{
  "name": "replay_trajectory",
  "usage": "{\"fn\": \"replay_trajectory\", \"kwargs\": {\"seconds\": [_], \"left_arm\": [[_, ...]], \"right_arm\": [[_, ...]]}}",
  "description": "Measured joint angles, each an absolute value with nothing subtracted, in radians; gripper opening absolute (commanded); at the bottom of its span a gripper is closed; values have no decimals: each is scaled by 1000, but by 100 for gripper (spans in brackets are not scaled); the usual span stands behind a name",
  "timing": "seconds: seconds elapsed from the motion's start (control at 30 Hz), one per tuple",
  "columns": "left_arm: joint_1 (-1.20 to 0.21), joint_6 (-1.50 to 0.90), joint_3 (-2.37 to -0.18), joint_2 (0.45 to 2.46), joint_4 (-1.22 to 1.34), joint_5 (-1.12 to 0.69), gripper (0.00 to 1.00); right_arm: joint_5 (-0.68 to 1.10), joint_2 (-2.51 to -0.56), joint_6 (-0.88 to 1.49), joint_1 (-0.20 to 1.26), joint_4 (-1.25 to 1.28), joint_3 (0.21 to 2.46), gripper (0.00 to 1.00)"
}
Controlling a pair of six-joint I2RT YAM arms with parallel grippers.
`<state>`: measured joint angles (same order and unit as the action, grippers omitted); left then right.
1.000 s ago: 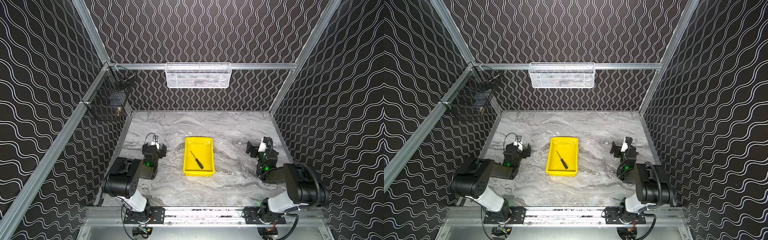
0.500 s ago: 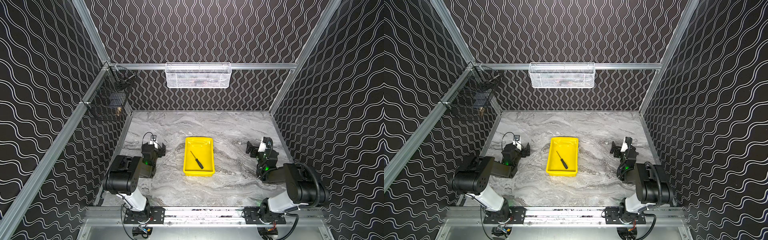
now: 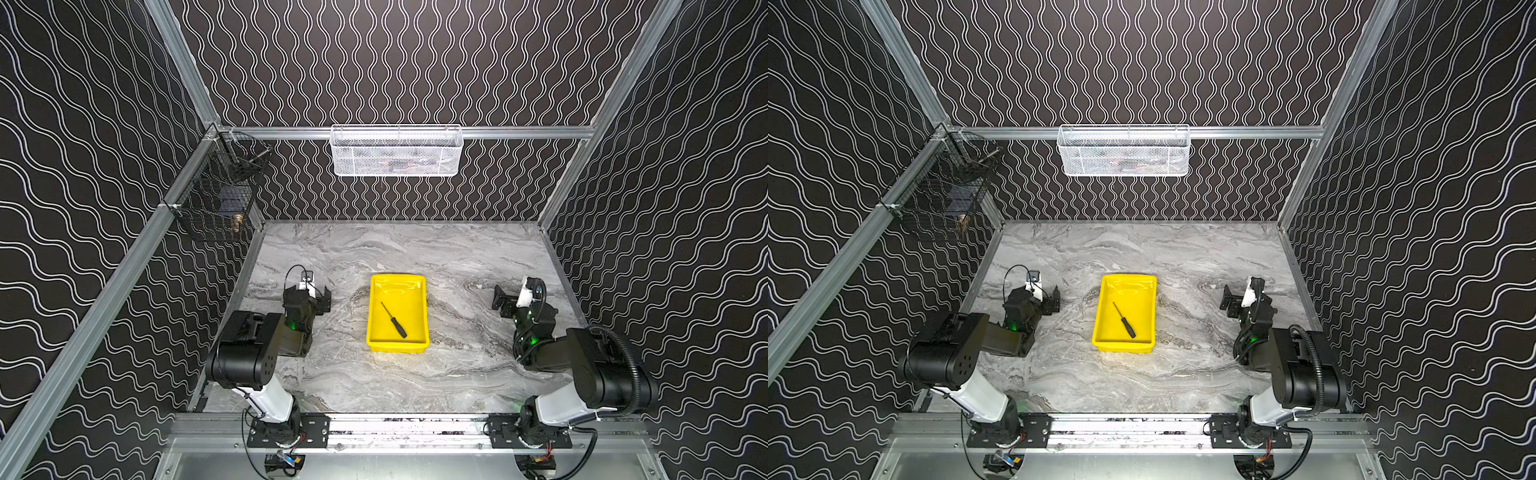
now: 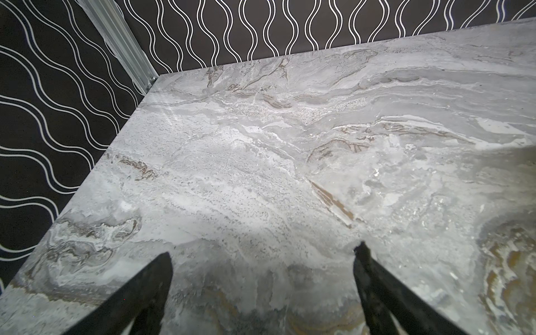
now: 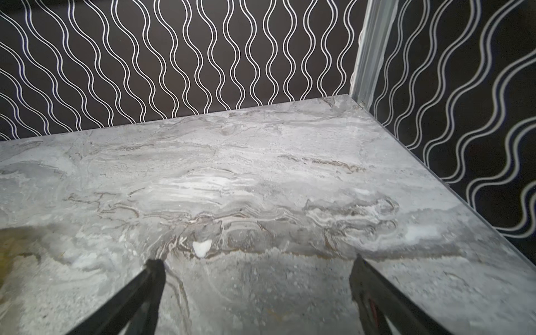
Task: Put the screwdriver in the bin
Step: Reset both arms
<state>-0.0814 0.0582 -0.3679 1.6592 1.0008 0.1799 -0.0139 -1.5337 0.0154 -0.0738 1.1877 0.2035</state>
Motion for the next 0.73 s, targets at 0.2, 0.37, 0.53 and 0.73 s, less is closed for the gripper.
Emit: {"fn": "replay_trajectory", "kwargs": {"seconds": [0.2, 0.37, 0.53, 0.73], "left_arm": [[-81, 58, -368, 1659, 1001, 180, 99], [-81, 58, -368, 1659, 1001, 180, 99], [-81, 58, -368, 1659, 1001, 180, 99], [-81, 58, -373, 1662, 1000, 179, 99]], "right_arm": [[-31, -1538, 22, -74, 1196, 240, 99], [32, -1538, 4, -74, 1185, 254, 99], [57, -1539, -1, -74, 1168, 255, 99], [62, -1539, -1, -74, 1167, 255, 99]]}}
